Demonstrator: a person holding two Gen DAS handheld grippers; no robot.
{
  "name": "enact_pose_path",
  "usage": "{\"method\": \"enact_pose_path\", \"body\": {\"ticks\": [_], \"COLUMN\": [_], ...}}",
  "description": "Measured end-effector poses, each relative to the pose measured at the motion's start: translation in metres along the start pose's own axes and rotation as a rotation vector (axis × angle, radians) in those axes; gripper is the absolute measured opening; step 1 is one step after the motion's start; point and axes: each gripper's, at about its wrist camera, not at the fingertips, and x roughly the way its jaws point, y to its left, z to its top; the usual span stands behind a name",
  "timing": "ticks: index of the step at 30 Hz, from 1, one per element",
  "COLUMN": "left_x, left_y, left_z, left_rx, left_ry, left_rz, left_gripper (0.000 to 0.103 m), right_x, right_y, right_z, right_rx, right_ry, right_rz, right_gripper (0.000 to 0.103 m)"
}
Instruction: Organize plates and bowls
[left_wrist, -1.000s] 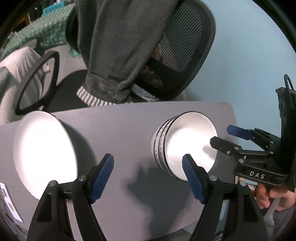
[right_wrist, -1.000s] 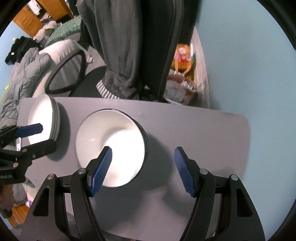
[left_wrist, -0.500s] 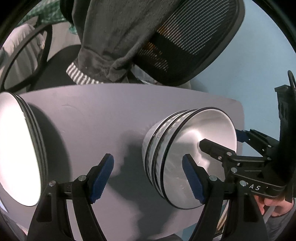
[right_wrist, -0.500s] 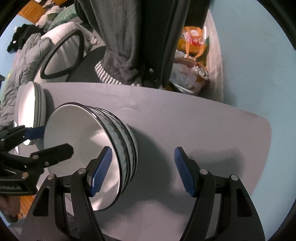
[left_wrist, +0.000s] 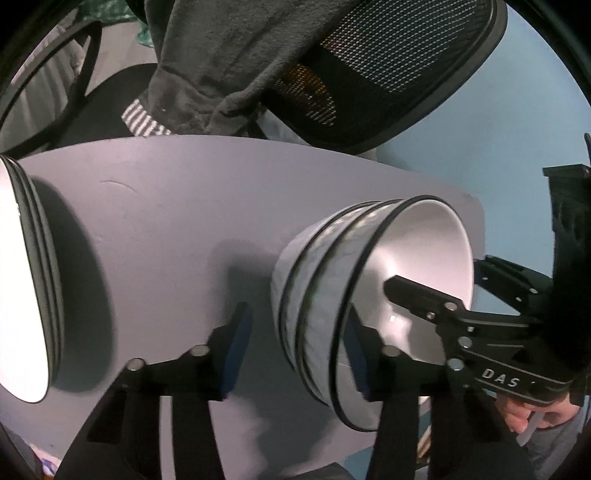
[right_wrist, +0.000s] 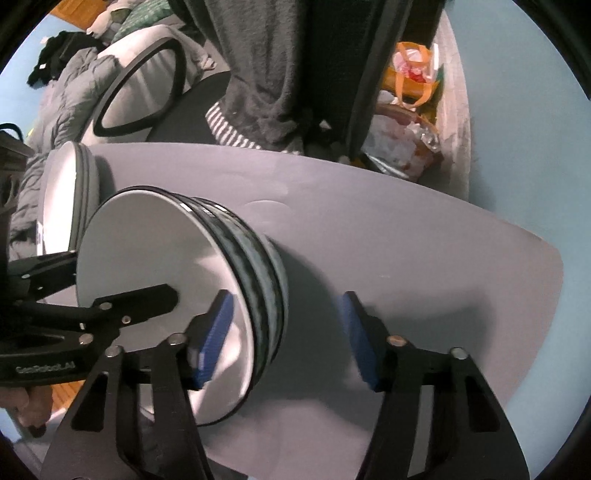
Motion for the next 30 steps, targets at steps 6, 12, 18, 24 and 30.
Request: {"method": "enact_pose_path", "body": {"ticks": [6, 12, 18, 24, 30], "left_x": [0.001, -0.005, -0.009, -0.017, -0.028], "left_y": [-0.002, 0.000, 0.010, 0.034, 0.068], "left_z": [0.001, -0.003, -0.012, -0.032, -0.064], "left_rx": [-0.001, 0.014, 0.034, 0.037, 0.019], "left_ry": [0.003, -0.012, -0.005, 0.013, 0.029], "left_rz": [-0.008, 0.016, 0.026, 0.058, 0.071], "left_gripper": [0.036, 0.028, 0.026, 0.024, 0.024], "right_x": [0.000, 0.001, 0.000, 0.009, 0.024], "right_y": [0.010, 0.018, 0.021, 0.043, 0.083], "right_z": [0.003, 0.005, 0.001, -0.007, -0.021], "right_rx": [-0.024, -0.049, -0.029, -0.022, -0.042], "right_ry": [0.021, 0.018, 0.005, 0.023, 0.034], "right_rz": [0.027, -0.011, -0.016, 0.018, 0.030], "right_gripper": [0.030, 0.030, 0.023, 0.022, 0.022]}}
